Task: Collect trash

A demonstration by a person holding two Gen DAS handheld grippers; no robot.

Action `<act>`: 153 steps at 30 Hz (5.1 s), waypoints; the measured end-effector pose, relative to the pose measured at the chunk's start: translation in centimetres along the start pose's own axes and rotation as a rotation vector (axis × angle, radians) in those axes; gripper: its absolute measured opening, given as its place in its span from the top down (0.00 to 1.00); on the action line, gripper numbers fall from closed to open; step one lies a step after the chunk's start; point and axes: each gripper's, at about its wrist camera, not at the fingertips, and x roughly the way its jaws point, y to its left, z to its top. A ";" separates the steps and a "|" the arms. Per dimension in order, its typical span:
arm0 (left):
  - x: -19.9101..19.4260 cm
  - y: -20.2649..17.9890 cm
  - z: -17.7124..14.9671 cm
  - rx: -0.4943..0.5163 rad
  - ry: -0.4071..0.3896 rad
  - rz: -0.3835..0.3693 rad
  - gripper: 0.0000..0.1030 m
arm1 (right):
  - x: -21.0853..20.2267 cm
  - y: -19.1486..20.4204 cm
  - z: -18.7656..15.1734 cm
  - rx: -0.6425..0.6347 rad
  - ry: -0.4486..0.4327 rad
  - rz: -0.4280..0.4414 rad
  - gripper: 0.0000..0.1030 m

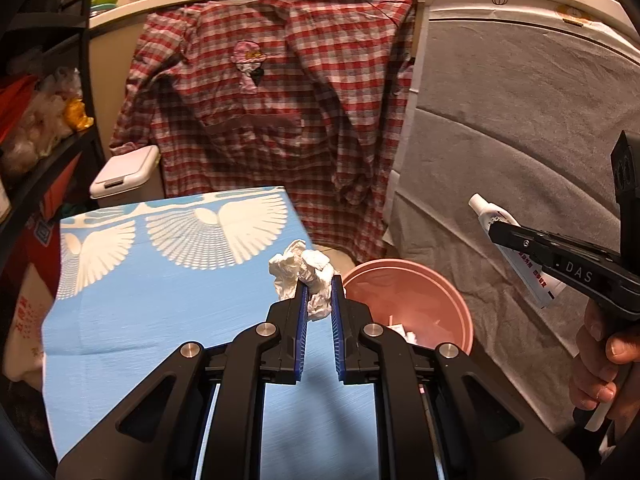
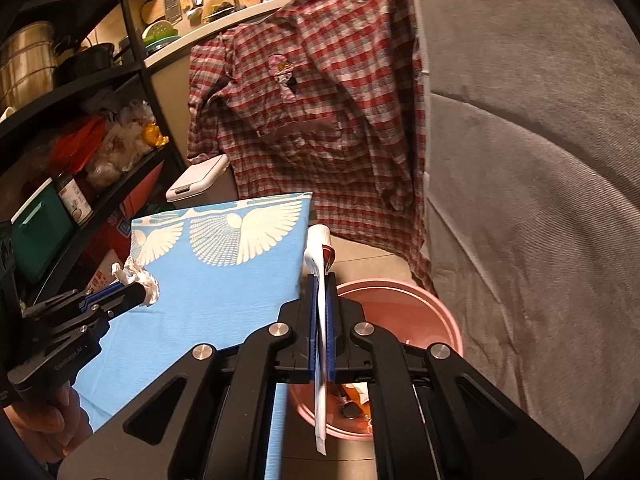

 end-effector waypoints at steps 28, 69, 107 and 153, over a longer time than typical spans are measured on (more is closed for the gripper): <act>8.6 -8.3 0.4 0.060 0.110 -0.101 0.87 | 3.7 -4.4 0.1 0.010 0.080 -0.060 0.92; -12.4 -3.6 -7.4 -0.103 -0.123 0.166 0.08 | -14.1 0.1 -9.0 0.003 -0.175 -0.227 0.05; -11.6 -8.4 -12.3 -0.102 -0.052 0.205 0.08 | -14.9 0.1 -13.0 -0.048 -0.102 -0.267 0.05; -11.3 -9.2 -12.2 -0.111 -0.054 0.209 0.08 | -15.5 -0.3 -12.7 -0.040 -0.110 -0.266 0.05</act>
